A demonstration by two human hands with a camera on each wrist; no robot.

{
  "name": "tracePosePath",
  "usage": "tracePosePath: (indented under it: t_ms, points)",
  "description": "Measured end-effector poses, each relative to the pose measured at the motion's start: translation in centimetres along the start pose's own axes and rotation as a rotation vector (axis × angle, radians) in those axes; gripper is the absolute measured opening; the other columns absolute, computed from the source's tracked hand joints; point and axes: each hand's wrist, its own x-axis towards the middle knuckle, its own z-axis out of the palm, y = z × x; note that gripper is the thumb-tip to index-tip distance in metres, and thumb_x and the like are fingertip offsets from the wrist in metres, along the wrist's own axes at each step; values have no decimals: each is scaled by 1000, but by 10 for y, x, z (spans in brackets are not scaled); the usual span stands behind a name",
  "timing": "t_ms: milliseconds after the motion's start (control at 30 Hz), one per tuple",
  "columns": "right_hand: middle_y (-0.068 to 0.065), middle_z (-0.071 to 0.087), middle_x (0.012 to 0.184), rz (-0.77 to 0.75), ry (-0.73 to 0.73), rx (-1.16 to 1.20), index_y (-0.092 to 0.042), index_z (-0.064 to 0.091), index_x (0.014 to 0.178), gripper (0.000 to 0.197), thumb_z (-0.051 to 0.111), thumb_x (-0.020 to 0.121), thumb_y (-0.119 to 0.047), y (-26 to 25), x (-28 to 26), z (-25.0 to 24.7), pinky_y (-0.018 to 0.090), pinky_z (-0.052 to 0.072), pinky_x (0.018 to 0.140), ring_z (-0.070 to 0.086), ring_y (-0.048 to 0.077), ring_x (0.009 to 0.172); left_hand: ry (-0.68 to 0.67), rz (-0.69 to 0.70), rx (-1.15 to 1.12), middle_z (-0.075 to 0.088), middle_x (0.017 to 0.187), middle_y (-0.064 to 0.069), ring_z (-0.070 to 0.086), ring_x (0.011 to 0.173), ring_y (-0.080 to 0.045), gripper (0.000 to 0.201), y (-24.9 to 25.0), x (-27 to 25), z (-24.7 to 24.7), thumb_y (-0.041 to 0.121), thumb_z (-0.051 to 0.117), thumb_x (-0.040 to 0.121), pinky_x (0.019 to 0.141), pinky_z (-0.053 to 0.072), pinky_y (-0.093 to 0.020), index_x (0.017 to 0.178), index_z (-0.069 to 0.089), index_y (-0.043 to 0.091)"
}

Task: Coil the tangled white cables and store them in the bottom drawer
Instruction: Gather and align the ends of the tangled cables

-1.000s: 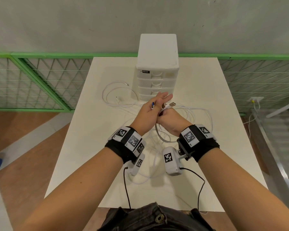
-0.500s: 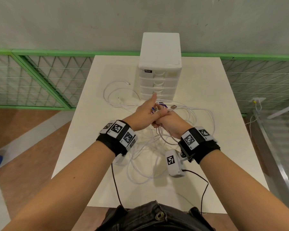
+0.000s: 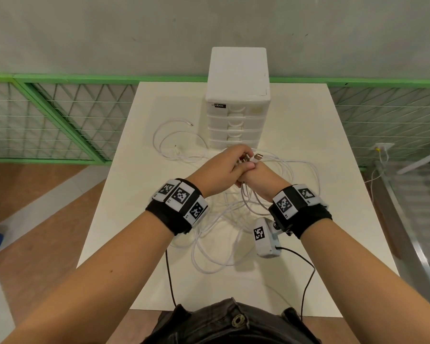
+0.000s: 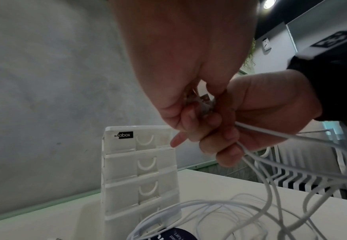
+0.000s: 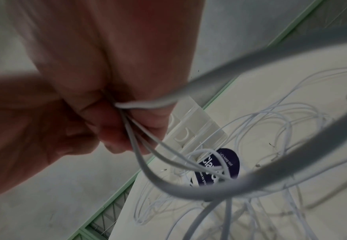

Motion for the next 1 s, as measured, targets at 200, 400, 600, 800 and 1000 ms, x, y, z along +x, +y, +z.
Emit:
tracePosePath:
  t_ms: [200, 400, 600, 800, 1000]
  points:
    - [6, 50, 54, -5, -13, 42, -8, 50, 54, 20, 45, 69, 4, 2, -5, 1, 23, 37, 55, 46, 17, 55, 43, -4, -138, 57, 80, 10, 58, 46, -7, 6, -3, 1, -1, 15, 53, 94, 52, 48, -18, 98, 50, 13]
    - [11, 59, 60, 78, -137, 30, -5, 53, 67, 25, 39, 87, 0, 5, -9, -1, 20, 39, 52, 56, 15, 53, 70, 37, -87, 51, 77, 7, 49, 62, -1, 2, -6, 4, 2, 14, 44, 97, 57, 40, -10, 95, 44, 15]
    - [-1, 37, 47, 172, -128, 18, -14, 40, 62, 29, 42, 89, -2, 1, -13, -3, 28, 39, 59, 36, 15, 47, 106, 71, -109, 52, 82, 8, 50, 69, 9, 15, -3, 5, 5, 8, 34, 99, 64, 39, -7, 100, 47, 17]
    - [7, 37, 53, 205, -158, -312, -12, 37, 60, 32, 28, 89, 0, -4, -15, 7, 27, 32, 50, 30, 18, 47, 89, 15, -28, 56, 91, 7, 51, 76, -4, 26, 5, 0, 18, 42, 45, 94, 68, 41, -24, 100, 52, 18]
    - [3, 40, 53, 191, -111, -253, -13, 40, 60, 28, 39, 87, -6, -1, -19, 2, 22, 33, 50, 37, 14, 46, 196, 14, -17, 48, 70, 7, 46, 65, -9, 18, 4, 2, 19, 24, 38, 100, 61, 35, -24, 88, 46, 13]
